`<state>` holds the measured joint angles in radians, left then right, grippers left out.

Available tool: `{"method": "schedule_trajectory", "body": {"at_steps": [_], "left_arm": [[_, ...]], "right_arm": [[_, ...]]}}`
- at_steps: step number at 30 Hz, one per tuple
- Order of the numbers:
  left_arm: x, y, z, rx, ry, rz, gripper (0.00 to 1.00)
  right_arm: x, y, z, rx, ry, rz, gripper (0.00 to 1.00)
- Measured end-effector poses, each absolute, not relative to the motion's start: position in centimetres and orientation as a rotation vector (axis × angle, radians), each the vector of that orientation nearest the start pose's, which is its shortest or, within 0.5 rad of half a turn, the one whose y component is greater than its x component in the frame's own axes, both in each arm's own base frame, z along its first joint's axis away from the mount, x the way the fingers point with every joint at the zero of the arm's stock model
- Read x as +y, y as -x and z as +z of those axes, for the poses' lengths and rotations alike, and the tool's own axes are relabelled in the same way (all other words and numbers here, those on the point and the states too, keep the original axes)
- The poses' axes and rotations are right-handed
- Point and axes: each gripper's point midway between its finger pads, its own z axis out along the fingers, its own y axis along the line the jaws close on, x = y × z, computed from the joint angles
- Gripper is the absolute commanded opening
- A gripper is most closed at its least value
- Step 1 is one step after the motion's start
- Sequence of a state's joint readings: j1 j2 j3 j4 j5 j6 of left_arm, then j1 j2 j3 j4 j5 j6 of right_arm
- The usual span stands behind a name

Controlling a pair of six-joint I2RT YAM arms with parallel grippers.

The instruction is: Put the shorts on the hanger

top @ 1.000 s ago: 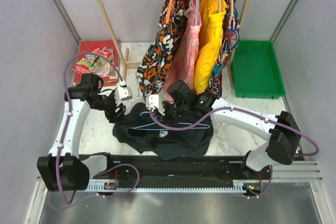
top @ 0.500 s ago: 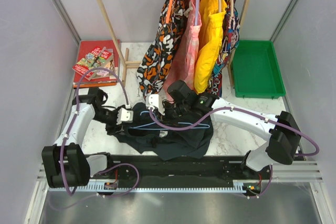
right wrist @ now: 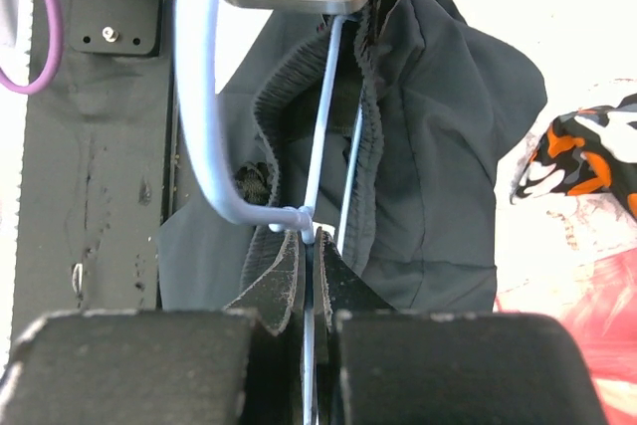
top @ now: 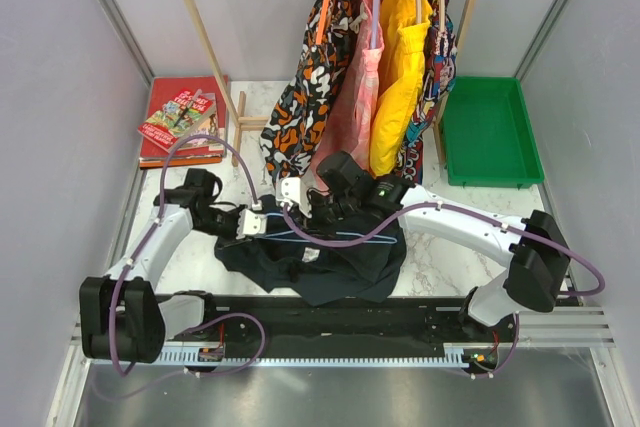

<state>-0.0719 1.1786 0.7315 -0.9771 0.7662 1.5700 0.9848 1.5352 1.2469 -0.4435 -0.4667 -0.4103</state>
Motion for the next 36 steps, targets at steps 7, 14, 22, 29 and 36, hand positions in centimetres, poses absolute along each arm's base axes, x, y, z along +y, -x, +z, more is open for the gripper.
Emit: {"method": "schedule_trajectory", "body": {"at_steps": [7,14,22,29,36], "left_arm": [[-10.7,-19.5,8.7,1.618,-1.808,-0.568,0.14],[-11.2,-18.8,9.0,1.678,-1.743,-0.63,0.02],[-11.4,-19.6,10.5,1.736,-1.61,-0.671,0.02],[-11.5,-19.7,10.7,1.77,-1.574,-0.697,0.02],[-11.5,-19.7,10.6,1.803,-1.545,-0.708,0.02]], "right_arm": [[38.5,-18.0,17.9,1.621,1.673,0.829,0.0],[38.0,-19.8,18.1,1.67,1.6,0.772,0.59],[32.3,-20.6,20.3,1.769,1.433,0.737,0.8],[27.0,-18.6,21.0,1.805,1.424,0.622,0.63],[23.3,-15.5,12.2,1.944,1.647,0.453,0.67]]}}
